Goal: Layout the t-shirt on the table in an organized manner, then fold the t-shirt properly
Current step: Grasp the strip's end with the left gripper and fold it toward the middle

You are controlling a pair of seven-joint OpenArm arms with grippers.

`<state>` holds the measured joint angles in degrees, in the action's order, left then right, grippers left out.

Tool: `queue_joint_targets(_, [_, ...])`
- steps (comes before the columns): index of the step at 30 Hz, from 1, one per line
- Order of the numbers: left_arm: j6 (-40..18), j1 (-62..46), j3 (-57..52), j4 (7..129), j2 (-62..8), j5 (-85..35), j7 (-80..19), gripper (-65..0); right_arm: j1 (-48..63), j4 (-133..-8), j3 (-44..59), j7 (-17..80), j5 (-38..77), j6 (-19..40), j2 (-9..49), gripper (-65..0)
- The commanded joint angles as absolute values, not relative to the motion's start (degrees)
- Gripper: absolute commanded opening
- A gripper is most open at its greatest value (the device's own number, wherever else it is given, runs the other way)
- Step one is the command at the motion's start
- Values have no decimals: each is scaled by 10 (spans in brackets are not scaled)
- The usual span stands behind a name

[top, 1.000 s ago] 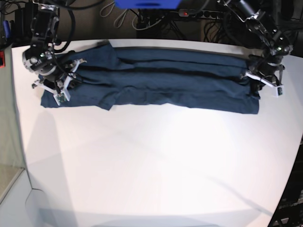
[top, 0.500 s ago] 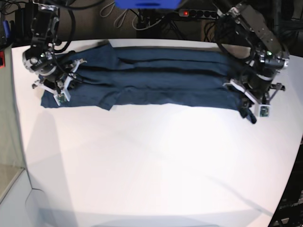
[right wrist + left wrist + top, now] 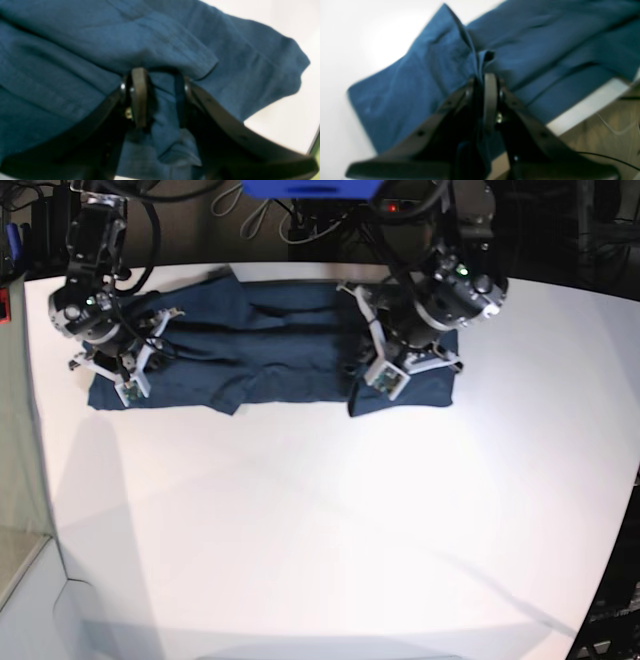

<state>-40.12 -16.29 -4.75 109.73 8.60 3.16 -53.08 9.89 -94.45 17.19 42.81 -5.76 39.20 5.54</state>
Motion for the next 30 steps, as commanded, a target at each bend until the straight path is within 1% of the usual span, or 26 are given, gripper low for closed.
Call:
queue_joint_targets(1, [-400,-160,-29,1102,90,20,-510,-647,99,-945,171,443,-65,400,57,-477])
queue_joint_targets(5, [-400,-156,36,1081,90,20,-458,-647,99,-945,171,443,-65,400,56,-477])
queue_joint_targets(11, [-400,-137,102,1044,90,20,-444,-647,99,-945,171,443,-65,400,57,-477])
queue_joint_targets(14, [-400,-121,106,1018,90,16,-444,-647,99,-945,171,443,-65,400,57,-477])
queue_joint_targets(18, [-400,-104,103,995,90,-28,-444,-647,101,-945,171,443,-65,400,58,-477])
queue_joint_targets(20, [-387,-95,104,980,90,-43,-444,-647,101,-945,171,443,-65,400,58,-474])
queue_joint_targets(24, [-384,-93,104,967,90,-48,-444,-644,100,-945,171,443,-65,400,59,-472])
queue_joint_targets(26, [-384,-93,104,968,90,-45,-446,-618,100,-945,171,443,-65,400,65,-472])
queue_joint_targets(28, [-384,-96,102,969,90,-46,-445,-550,99,-946,171,443,-65,400,65,-471])
queue_joint_targets(30, [-384,-96,102,969,90,-48,-445,-462,99,-948,171,443,-65,400,65,-469])
